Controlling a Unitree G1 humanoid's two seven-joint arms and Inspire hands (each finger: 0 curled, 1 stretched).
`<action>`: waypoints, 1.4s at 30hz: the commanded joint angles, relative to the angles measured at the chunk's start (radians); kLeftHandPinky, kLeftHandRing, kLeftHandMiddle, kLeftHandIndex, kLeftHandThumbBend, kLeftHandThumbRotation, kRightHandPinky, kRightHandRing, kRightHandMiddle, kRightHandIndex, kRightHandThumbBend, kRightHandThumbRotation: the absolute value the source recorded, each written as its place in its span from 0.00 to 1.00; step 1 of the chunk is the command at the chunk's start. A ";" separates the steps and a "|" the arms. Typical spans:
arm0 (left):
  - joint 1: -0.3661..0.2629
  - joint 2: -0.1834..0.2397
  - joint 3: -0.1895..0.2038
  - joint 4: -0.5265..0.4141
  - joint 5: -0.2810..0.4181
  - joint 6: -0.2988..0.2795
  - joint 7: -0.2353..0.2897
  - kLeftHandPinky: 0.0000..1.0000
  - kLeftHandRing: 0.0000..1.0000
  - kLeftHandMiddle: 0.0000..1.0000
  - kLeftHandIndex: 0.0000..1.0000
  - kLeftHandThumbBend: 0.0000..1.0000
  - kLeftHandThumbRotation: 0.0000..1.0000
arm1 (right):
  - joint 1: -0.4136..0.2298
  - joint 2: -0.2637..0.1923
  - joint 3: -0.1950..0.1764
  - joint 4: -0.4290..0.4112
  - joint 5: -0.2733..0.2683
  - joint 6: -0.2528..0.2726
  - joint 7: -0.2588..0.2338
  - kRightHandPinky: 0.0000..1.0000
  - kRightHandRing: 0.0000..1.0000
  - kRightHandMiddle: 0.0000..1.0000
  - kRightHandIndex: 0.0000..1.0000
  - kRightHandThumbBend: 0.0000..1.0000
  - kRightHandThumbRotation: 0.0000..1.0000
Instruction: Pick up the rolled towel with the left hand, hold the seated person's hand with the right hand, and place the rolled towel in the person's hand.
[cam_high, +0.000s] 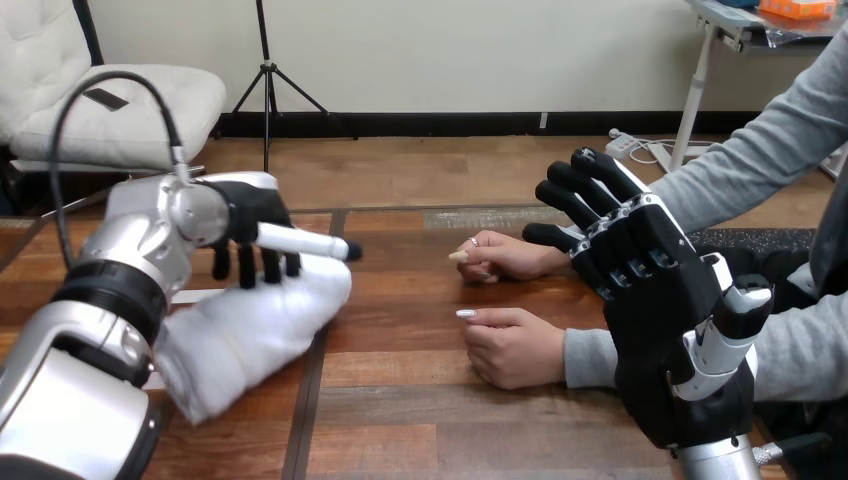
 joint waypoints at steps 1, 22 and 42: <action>0.057 0.011 -0.029 -0.037 0.005 0.026 -0.048 0.10 0.17 0.27 0.65 0.97 0.92 | -0.068 0.001 0.002 -0.026 -0.003 -0.019 -0.003 0.73 0.85 0.85 0.84 1.00 1.00; 0.107 0.038 -0.013 -0.241 0.008 0.099 -0.109 0.09 0.17 0.29 0.76 0.95 0.92 | -0.077 0.000 0.001 -0.021 -0.003 -0.017 -0.001 0.73 0.85 0.85 0.85 1.00 1.00; 0.125 0.066 -0.005 -0.364 0.003 0.081 -0.102 0.74 0.83 0.87 0.88 0.92 0.95 | -0.075 0.001 -0.001 -0.024 -0.001 -0.019 -0.003 0.73 0.85 0.85 0.84 1.00 1.00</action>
